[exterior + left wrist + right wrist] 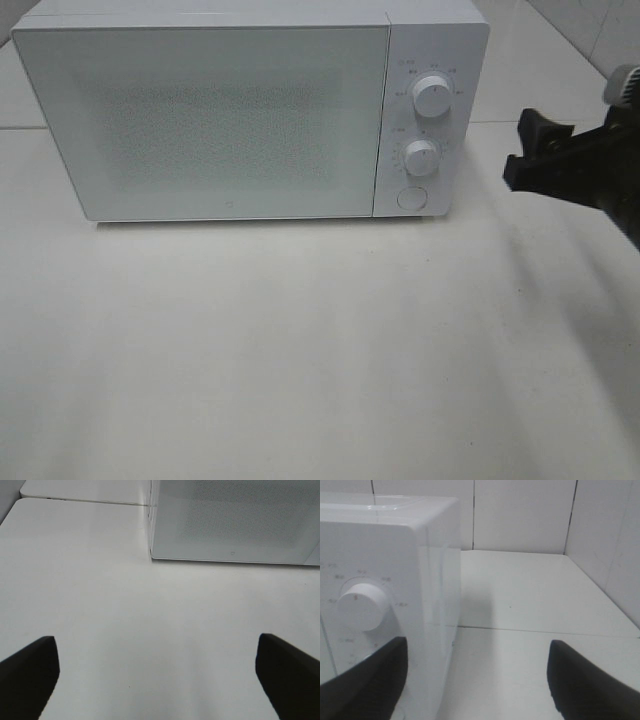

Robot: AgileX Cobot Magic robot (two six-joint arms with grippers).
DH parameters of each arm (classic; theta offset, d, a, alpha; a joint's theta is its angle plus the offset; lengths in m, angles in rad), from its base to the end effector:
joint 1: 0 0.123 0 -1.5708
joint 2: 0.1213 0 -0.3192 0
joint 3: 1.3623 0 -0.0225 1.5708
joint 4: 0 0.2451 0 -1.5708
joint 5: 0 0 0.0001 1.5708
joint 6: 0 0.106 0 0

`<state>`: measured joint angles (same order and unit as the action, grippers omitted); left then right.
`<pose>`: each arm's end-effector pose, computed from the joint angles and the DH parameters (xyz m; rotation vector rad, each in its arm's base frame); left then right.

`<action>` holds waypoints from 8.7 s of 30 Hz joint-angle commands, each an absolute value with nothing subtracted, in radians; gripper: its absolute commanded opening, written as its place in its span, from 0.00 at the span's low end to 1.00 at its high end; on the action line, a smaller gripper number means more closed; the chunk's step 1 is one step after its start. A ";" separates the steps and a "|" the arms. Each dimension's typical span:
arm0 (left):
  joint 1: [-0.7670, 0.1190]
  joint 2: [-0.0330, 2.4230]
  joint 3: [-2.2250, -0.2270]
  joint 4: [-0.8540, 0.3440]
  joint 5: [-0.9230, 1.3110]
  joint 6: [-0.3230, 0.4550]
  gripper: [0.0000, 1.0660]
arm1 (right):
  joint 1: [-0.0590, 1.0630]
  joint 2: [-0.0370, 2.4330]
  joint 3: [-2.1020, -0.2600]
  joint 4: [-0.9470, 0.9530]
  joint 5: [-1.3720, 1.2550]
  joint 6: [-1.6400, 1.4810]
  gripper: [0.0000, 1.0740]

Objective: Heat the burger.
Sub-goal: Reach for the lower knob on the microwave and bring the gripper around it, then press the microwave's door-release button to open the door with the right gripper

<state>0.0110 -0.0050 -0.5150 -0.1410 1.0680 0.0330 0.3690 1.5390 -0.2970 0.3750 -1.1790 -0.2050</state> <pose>-0.0341 -0.0134 0.2719 0.0311 2.0262 -0.1405 0.2442 0.0560 0.2255 -0.0630 1.5714 -0.0257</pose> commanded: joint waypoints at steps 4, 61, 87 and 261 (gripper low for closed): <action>0.013 -0.029 -0.516 -0.147 1.067 0.030 0.94 | 0.512 1.620 -0.300 0.467 -1.327 -0.240 0.68; 0.013 -0.023 -0.516 -0.147 1.067 0.030 0.94 | 0.630 2.063 -0.763 0.765 -1.255 -0.346 0.71; 0.013 -0.023 -0.516 -0.147 1.067 0.030 0.94 | 0.583 2.086 -0.824 0.720 -1.191 -0.339 0.52; 0.013 -0.023 -0.516 -0.147 1.067 0.030 0.94 | 0.334 0.211 -0.573 -0.020 1.019 0.036 0.71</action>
<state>0.0110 -0.0050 -0.5150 -0.1410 1.0680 0.0330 0.3450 0.2190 -0.5760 -0.0080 1.0150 0.0500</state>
